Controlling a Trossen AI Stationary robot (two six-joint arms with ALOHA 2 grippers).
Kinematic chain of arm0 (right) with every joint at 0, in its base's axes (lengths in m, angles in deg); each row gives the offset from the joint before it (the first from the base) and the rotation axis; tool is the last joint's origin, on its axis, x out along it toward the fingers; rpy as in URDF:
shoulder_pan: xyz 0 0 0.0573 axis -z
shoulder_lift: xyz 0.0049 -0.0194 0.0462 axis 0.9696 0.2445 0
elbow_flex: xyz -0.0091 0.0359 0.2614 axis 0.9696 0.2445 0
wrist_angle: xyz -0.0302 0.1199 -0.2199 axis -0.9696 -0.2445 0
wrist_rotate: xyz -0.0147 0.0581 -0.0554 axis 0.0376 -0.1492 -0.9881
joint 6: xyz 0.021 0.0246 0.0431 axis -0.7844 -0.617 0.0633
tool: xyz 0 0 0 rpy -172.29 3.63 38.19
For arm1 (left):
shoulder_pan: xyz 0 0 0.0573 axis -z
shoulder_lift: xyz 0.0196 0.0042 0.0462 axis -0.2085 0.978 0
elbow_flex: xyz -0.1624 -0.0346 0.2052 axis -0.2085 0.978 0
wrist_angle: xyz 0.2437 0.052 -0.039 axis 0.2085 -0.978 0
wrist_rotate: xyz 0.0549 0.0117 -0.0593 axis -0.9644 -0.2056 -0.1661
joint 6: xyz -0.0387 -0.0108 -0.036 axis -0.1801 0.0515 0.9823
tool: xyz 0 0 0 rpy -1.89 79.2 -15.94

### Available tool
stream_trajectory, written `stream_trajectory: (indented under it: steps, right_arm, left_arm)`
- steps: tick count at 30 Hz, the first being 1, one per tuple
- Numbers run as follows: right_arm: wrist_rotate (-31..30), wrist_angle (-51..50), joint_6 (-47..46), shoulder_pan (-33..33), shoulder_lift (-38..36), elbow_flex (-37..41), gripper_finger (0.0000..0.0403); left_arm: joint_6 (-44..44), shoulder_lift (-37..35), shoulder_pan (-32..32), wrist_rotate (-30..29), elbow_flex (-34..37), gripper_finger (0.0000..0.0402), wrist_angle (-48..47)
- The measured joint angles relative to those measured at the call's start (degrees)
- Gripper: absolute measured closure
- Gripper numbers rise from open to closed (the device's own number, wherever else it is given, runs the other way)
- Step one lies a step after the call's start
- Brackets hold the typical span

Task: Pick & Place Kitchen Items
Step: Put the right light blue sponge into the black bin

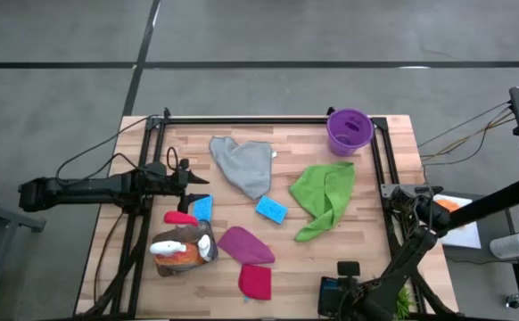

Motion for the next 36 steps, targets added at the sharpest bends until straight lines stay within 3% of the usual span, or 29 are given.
stream_trajectory:
  steps: [12,14,18,21,25,29,33,36]
  right_arm:
    - [-0.4,-0.5,-0.2,0.9,-0.1,-0.9,0.0178]
    - [-4.0,-0.5,0.3,1.3,-0.4,-1.7,0.0174]
    - [-16.8,1.8,6.5,2.3,-0.6,-3.1,0.0172]
    - [-20.8,7.5,13.9,4.5,-0.7,-2.6,0.0172]
    - [-24.3,23.8,28.3,7.8,-0.6,0.9,0.0172]
    - [-24.3,47.7,45.5,11.2,-0.7,6.0,0.0172]
    - [-19.4,69.6,58.9,14.9,-1.1,12.3,0.0172]
    - [-13.8,82.0,63.0,18.3,-2.8,17.9,0.0172]
  left_arm:
    - [0.0,0.0,0.0,0.0,0.0,0.0187,0.0]
    - [0.0,0.0,0.0,0.0,0.0,0.0187,0.0]
    - [0.0,0.0,0.0,0.0,0.0,0.0187,0.0]
    - [0.0,0.0,0.0,0.0,0.0,0.0187,0.0]
    - [0.0,0.0,0.0,0.0,0.0,0.0187,0.0]
    - [0.0,0.0,0.0,0.0,0.0,0.0187,0.0]
    - [0.0,0.0,-0.1,0.0,0.0,0.0187,0.0]
    - [0.0,0.0,-0.1,0.0,0.0,0.0187,0.0]
